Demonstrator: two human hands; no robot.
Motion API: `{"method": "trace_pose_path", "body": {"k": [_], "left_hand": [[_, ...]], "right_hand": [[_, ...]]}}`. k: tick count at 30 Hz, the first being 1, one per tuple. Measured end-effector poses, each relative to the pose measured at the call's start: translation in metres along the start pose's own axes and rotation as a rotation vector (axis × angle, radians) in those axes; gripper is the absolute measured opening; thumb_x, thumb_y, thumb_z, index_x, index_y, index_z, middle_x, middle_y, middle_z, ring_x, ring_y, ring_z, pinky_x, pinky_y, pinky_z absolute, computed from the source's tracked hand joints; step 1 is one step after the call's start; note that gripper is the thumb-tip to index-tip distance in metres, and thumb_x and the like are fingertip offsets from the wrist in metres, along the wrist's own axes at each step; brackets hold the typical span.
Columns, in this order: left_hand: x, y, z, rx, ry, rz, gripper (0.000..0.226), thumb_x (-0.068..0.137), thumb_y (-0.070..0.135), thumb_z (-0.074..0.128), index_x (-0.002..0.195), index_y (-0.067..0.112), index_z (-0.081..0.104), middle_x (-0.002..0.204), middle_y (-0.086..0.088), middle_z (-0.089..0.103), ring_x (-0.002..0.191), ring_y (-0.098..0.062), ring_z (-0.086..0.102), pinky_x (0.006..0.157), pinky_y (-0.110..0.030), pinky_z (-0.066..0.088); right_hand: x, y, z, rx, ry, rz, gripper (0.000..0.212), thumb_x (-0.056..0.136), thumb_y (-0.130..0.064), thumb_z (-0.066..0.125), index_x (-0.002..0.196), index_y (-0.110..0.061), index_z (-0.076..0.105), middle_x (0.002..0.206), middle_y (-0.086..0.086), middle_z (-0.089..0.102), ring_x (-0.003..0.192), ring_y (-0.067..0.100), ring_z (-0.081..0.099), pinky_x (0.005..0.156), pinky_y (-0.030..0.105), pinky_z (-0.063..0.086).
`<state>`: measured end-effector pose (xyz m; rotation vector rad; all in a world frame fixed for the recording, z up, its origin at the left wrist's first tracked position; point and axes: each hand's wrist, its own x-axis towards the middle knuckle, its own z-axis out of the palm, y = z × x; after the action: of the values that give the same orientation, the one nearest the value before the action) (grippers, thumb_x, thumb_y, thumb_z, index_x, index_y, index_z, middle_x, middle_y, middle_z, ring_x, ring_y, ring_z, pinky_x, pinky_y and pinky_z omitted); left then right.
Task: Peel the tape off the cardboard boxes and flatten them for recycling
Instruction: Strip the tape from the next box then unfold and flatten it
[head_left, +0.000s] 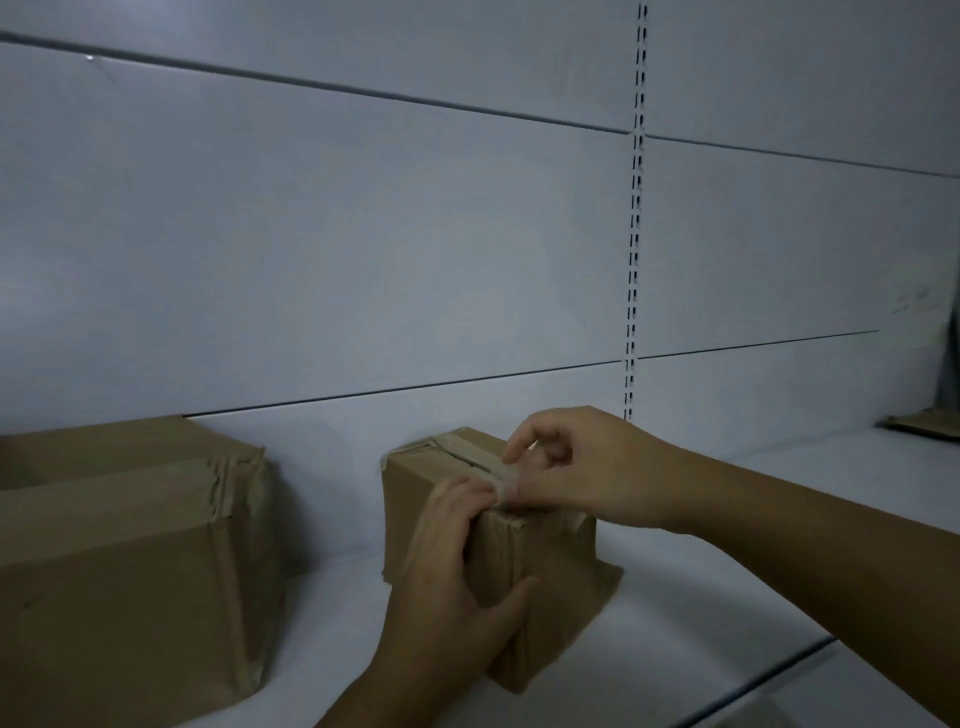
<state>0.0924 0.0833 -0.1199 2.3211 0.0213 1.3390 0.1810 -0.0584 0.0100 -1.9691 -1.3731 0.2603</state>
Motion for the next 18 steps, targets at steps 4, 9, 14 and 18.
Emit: {"method": "trace_pose_path", "body": {"k": [4, 9, 14, 18], "left_hand": [[0.001, 0.004, -0.003, 0.05, 0.016, 0.048, 0.073, 0.065, 0.045, 0.073, 0.123, 0.061, 0.032, 0.135, 0.04, 0.033, 0.134, 0.001, 0.032, 0.102, -0.033, 0.043], [-0.002, 0.001, -0.003, 0.064, 0.033, 0.07, 0.065, 0.067, 0.048, 0.072, 0.125, 0.047, 0.042, 0.137, 0.037, 0.035, 0.137, 0.003, 0.026, 0.101, -0.029, 0.039], [0.0, -0.002, -0.001, 0.079, 0.034, 0.149, 0.057, 0.073, 0.045, 0.069, 0.124, 0.036, 0.047, 0.135, 0.029, 0.039, 0.135, -0.003, 0.032, 0.107, -0.012, 0.027], [0.004, 0.0, -0.003, 0.032, 0.027, 0.165, 0.051, 0.073, 0.042, 0.068, 0.119, 0.032, 0.049, 0.128, 0.021, 0.046, 0.129, -0.004, 0.04, 0.106, -0.018, 0.032]], "right_hand": [[0.005, -0.001, 0.006, -0.044, 0.093, -0.001, 0.014, 0.079, -0.025, 0.072, 0.091, -0.021, 0.068, 0.069, -0.003, 0.067, 0.059, 0.003, 0.058, 0.062, 0.022, 0.047], [0.006, 0.011, 0.007, 0.31, 0.135, 0.139, 0.011, 0.085, -0.001, 0.063, 0.075, -0.007, 0.065, 0.068, 0.008, 0.068, 0.059, 0.013, 0.062, 0.06, 0.026, 0.053], [0.005, 0.019, 0.011, 0.466, 0.204, 0.201, 0.017, 0.086, 0.005, 0.056, 0.073, -0.005, 0.061, 0.06, 0.008, 0.064, 0.044, 0.011, 0.049, 0.044, 0.018, 0.041], [0.007, 0.019, 0.007, 0.594, 0.228, 0.266, 0.017, 0.09, 0.003, 0.053, 0.077, -0.007, 0.058, 0.06, 0.009, 0.063, 0.047, 0.014, 0.057, 0.042, 0.019, 0.046]]}}
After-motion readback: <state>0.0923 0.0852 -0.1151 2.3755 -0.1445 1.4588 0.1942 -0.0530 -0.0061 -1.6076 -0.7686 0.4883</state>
